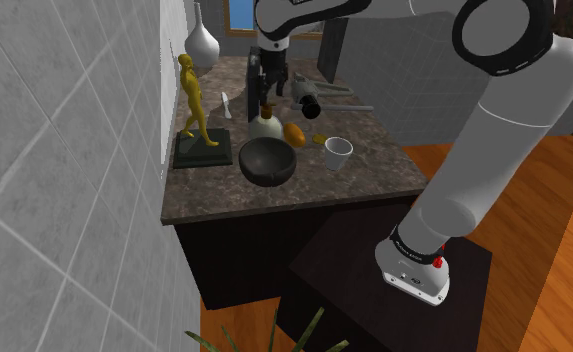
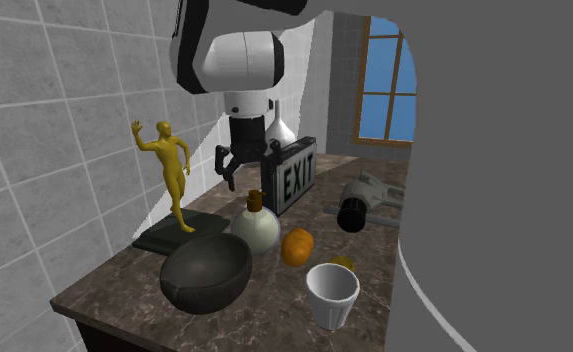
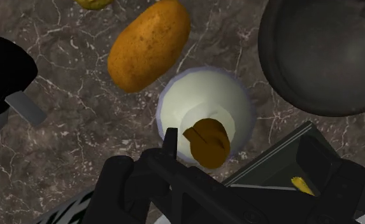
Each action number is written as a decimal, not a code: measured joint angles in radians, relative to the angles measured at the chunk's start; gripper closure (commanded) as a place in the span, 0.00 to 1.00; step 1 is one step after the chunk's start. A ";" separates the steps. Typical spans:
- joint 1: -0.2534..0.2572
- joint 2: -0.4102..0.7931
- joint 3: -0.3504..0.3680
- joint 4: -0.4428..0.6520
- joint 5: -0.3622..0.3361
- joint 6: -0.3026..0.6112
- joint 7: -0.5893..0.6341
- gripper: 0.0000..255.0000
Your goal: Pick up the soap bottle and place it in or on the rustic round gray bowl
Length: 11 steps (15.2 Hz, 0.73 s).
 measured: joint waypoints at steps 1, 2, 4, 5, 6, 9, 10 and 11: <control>-0.002 0.039 -0.002 0.037 -0.002 0.004 -0.005 0.00; -0.004 0.078 -0.003 0.070 -0.003 0.011 -0.008 0.00; -0.005 0.118 -0.004 0.107 -0.005 0.015 -0.011 0.00; -0.005 0.125 -0.004 0.104 -0.005 0.024 -0.012 0.00; -0.005 0.129 -0.005 0.100 -0.006 0.034 -0.012 0.00; -0.007 0.140 -0.005 0.073 -0.005 0.072 -0.013 0.00; -0.007 0.143 -0.006 0.058 -0.005 0.089 -0.014 0.00; -0.007 0.147 -0.005 0.054 -0.006 0.097 -0.013 0.00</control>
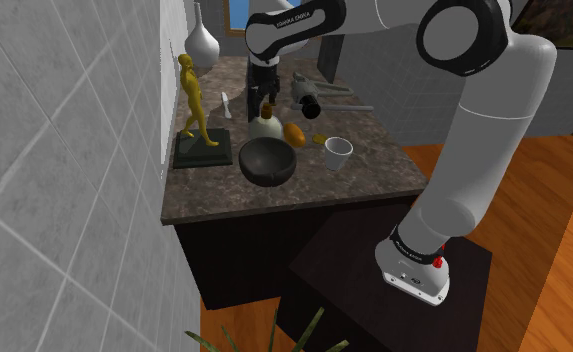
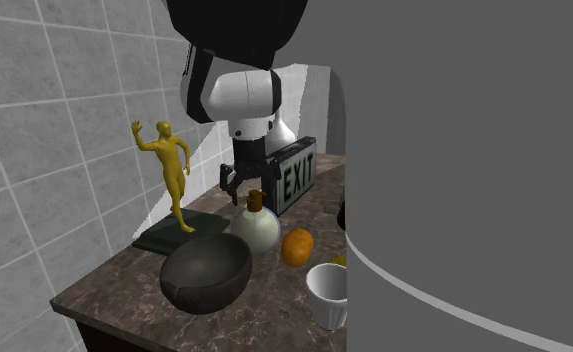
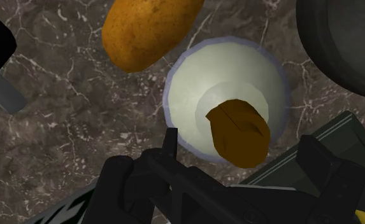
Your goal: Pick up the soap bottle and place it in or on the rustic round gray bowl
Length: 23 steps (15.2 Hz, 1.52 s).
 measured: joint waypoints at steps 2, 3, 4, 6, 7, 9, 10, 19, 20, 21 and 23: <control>0.000 0.002 0.000 -0.004 0.000 0.006 0.000 0.00; 0.000 0.003 0.000 -0.004 0.000 0.007 0.000 0.00; 0.000 0.003 0.000 -0.004 0.000 0.008 0.000 0.00; 0.000 0.003 0.000 -0.004 0.000 0.008 0.000 0.00; 0.000 0.003 0.000 -0.004 0.000 0.008 0.000 1.00; 0.000 0.003 0.000 -0.004 0.000 0.008 0.000 1.00; 0.000 0.003 0.000 -0.004 0.000 0.008 0.000 1.00; 0.000 0.002 0.000 0.009 0.000 -0.007 0.000 1.00; 0.000 -0.003 0.000 0.014 0.000 -0.016 0.000 1.00; 0.001 -0.006 0.001 0.022 0.000 -0.028 0.001 1.00; 0.001 -0.012 0.000 0.039 0.000 -0.051 0.000 1.00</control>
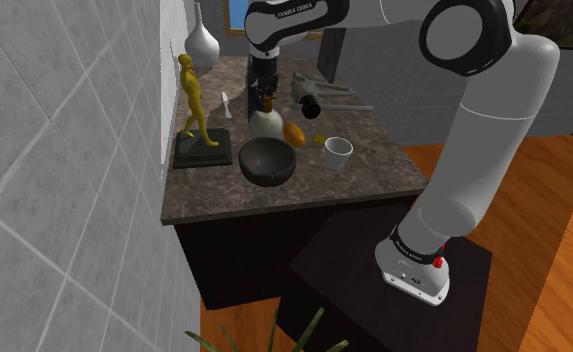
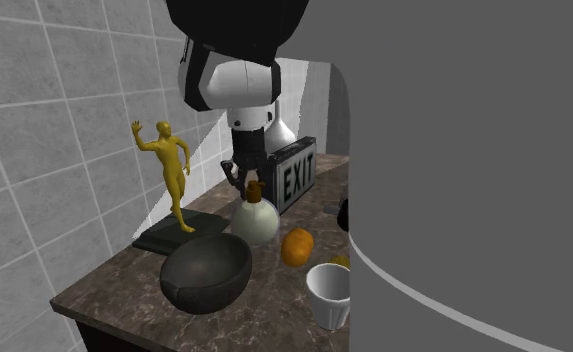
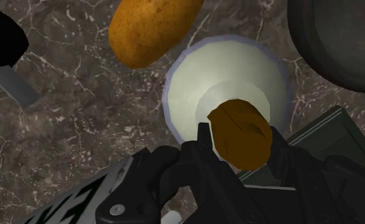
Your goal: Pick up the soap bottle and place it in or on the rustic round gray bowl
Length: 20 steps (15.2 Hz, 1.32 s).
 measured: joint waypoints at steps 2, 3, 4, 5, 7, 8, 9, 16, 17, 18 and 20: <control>0.000 -0.012 0.000 0.015 0.000 -0.027 0.000 1.00; -0.001 -0.014 0.000 0.027 0.000 -0.040 -0.002 1.00; 0.000 -0.016 0.000 0.037 0.000 -0.053 -0.001 1.00; -0.001 -0.017 -0.001 0.049 0.000 -0.066 -0.002 1.00; 0.000 -0.025 0.000 0.061 0.000 -0.086 -0.001 1.00; 0.000 -0.020 0.000 0.082 0.000 -0.103 -0.002 1.00; 0.000 -0.024 0.000 0.091 0.000 -0.114 -0.002 1.00; 0.000 -0.033 0.000 0.175 0.000 -0.208 -0.003 1.00; -0.001 -0.033 -0.001 0.187 0.000 -0.219 -0.005 1.00; -0.001 -0.032 -0.001 0.201 0.000 -0.233 -0.005 1.00; -0.002 -0.029 -0.001 0.234 0.001 -0.263 -0.006 1.00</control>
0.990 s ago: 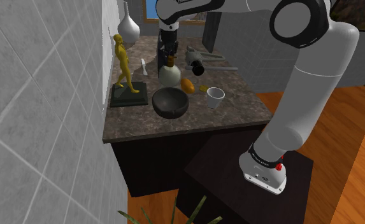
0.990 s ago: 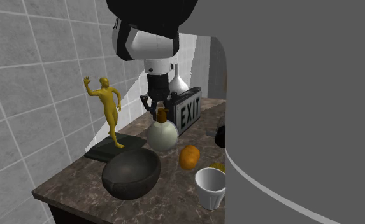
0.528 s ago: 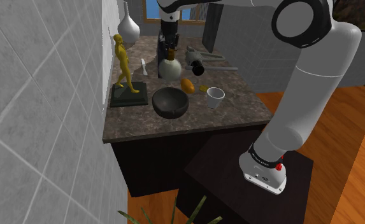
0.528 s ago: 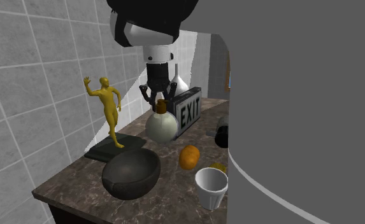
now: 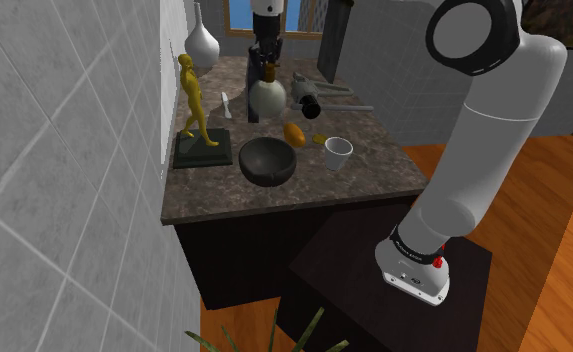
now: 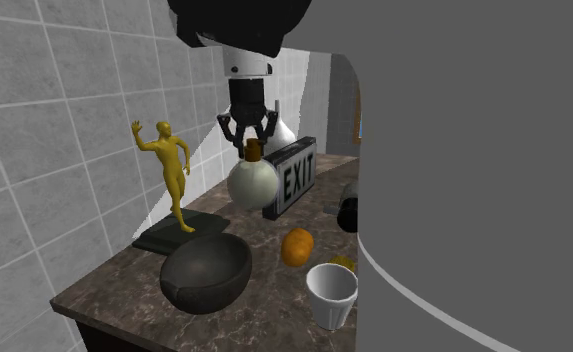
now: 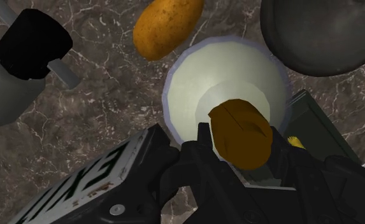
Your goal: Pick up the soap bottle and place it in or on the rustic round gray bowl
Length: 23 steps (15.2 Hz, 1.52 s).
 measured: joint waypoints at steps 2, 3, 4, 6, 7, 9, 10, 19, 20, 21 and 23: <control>0.002 0.002 0.001 0.030 0.000 -0.028 0.002 1.00; 0.002 0.004 0.001 0.046 0.000 -0.041 0.002 1.00; 0.001 0.009 0.001 0.063 0.000 -0.055 0.002 1.00; 0.000 0.012 0.000 0.094 0.000 -0.082 0.000 1.00; 0.001 0.018 0.000 0.114 0.000 -0.097 0.000 1.00; 0.013 -0.018 0.008 0.090 -0.001 -0.110 0.020 1.00; 0.021 -0.053 0.013 0.051 -0.001 -0.104 0.032 1.00; 0.098 -0.272 0.086 -0.120 0.009 -0.153 0.180 1.00; 0.105 -0.292 0.094 -0.141 0.012 -0.152 0.195 1.00; 0.116 -0.312 0.107 -0.147 0.016 -0.167 0.219 1.00; 0.122 -0.340 0.114 -0.185 0.020 -0.156 0.233 1.00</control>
